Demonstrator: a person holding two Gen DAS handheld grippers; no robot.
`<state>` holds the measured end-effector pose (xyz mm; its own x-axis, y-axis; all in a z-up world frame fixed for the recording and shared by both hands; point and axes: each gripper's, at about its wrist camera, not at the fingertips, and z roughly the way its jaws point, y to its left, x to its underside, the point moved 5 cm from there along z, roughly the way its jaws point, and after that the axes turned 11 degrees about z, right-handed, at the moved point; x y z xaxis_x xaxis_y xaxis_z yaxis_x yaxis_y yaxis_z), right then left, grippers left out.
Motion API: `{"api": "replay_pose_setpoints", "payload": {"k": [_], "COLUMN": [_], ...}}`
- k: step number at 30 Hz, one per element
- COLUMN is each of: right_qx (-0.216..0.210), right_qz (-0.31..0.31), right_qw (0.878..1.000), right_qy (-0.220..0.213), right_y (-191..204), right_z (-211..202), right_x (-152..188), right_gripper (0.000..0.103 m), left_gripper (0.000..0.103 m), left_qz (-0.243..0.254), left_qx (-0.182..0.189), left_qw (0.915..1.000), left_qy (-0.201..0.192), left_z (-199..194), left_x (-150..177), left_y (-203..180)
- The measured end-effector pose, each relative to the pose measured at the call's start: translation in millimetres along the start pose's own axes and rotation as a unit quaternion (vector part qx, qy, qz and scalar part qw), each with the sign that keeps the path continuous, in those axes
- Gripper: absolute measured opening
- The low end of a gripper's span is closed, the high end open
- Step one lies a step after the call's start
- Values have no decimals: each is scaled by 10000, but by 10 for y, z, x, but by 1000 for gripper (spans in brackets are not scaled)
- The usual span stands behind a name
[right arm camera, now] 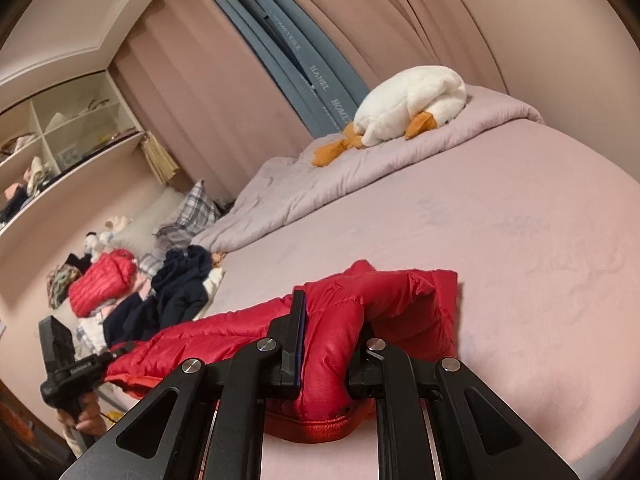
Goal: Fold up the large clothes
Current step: 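Lift the hem with both tools and carry it toward the collar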
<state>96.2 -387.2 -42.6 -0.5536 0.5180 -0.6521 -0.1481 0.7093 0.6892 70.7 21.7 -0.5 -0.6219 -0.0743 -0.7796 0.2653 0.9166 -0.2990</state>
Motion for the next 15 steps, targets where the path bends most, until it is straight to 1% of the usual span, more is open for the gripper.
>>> {"api": "replay_pose_setpoints", "payload": {"k": [11, 15], "right_qx": [326, 393], "right_qz": [44, 155], "right_qw": [9995, 9991], "right_qy": [43, 48], "right_y": [-41, -72], "right_z": [243, 312], "right_x": [-101, -125], "right_gripper": [14, 14], "left_gripper": [14, 14], "left_qz": [38, 51], "left_qx": [-162, -174], "left_qw": [9996, 9993], "left_qy": [233, 314], "left_z": [310, 422], "left_x": [-199, -252], "left_y": [69, 94]}}
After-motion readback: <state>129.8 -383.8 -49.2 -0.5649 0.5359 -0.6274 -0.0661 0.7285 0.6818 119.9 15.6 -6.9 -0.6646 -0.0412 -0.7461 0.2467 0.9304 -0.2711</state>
